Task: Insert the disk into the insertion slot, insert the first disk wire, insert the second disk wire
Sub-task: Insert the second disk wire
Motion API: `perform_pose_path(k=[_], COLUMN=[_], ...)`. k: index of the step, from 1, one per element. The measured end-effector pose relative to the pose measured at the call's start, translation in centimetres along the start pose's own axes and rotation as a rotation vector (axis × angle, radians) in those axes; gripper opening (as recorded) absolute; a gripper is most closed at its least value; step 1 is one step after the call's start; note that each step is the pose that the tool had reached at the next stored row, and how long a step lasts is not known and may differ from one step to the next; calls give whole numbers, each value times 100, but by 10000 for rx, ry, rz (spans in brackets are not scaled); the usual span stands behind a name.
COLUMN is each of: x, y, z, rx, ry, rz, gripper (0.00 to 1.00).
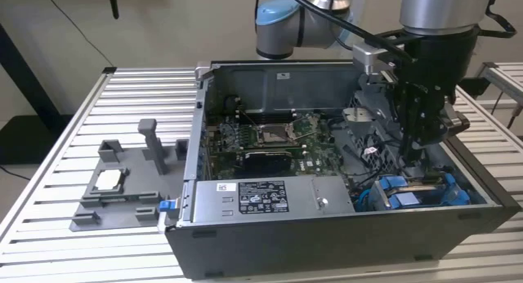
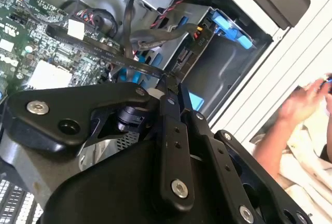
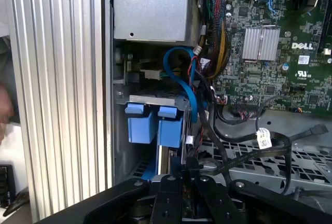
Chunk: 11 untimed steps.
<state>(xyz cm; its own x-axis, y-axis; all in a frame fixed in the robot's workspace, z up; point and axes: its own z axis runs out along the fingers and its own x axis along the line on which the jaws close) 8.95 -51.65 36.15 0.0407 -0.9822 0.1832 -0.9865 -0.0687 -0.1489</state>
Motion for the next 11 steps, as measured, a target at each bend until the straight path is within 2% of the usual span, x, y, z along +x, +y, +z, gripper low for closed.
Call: perform_pose_path(k=[3,4,8,11], x=[39,56,114,138], y=[-11,-14,-38,-76], z=[19,25,50,66], rx=[13,1,-159,-391], ry=[-387,-488,-728,-839], rz=[63,76,88,69], gripper=[16,16,16,16])
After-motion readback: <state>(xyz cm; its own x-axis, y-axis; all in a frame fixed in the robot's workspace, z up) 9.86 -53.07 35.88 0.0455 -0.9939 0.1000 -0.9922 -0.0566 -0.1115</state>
